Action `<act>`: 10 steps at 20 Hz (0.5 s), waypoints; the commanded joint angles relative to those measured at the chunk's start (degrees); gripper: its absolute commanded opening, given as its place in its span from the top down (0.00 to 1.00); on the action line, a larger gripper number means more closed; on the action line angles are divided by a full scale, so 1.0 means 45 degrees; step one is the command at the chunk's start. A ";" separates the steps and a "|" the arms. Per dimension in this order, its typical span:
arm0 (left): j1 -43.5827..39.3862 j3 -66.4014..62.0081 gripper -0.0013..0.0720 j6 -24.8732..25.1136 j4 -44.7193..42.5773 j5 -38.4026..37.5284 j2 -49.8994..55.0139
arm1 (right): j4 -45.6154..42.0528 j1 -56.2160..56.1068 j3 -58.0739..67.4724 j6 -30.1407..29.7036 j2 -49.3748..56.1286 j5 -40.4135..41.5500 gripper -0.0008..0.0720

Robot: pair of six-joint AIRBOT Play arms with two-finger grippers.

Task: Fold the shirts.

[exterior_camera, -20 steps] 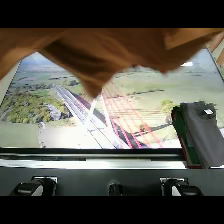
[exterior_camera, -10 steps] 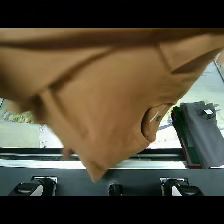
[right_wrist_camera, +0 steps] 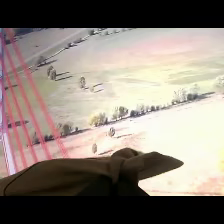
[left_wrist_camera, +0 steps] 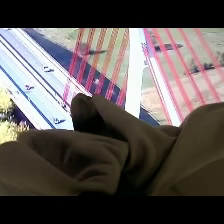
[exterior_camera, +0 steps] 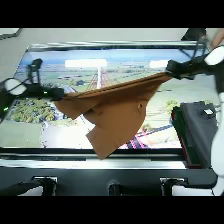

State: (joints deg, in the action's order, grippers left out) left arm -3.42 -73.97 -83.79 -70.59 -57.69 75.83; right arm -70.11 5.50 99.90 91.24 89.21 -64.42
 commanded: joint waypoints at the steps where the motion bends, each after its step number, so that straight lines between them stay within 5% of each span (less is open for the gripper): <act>1: -0.0126 -0.1574 0.95 0.0631 0.0447 0.1413 0.2968 | 0.1744 -0.0010 -0.0010 0.0185 0.2142 0.2681 0.94; 7: -0.0364 -0.3444 0.93 0.0627 0.1802 0.2025 0.5581 | 0.3104 -0.0350 -0.0010 0.1054 0.3755 0.2914 0.93; 8: -0.0364 -0.3453 0.72 0.0627 0.1885 0.1948 0.5591 | 0.3099 -0.0476 -0.0005 0.1054 0.3759 0.2934 0.74; 9: -0.0223 -0.3619 0.45 0.0631 0.1792 0.1603 0.5523 | 0.3104 -0.0481 0.0092 0.1030 0.3667 0.2803 0.39; 10: 0.0097 -0.3997 0.17 0.0631 0.1598 0.0860 0.5416 | 0.3007 -0.0403 0.0223 0.0845 0.3483 0.2390 0.16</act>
State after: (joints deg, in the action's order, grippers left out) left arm -4.34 -89.19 -81.14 -64.16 -50.48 98.78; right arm -57.78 3.90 100.16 95.22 104.40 -52.42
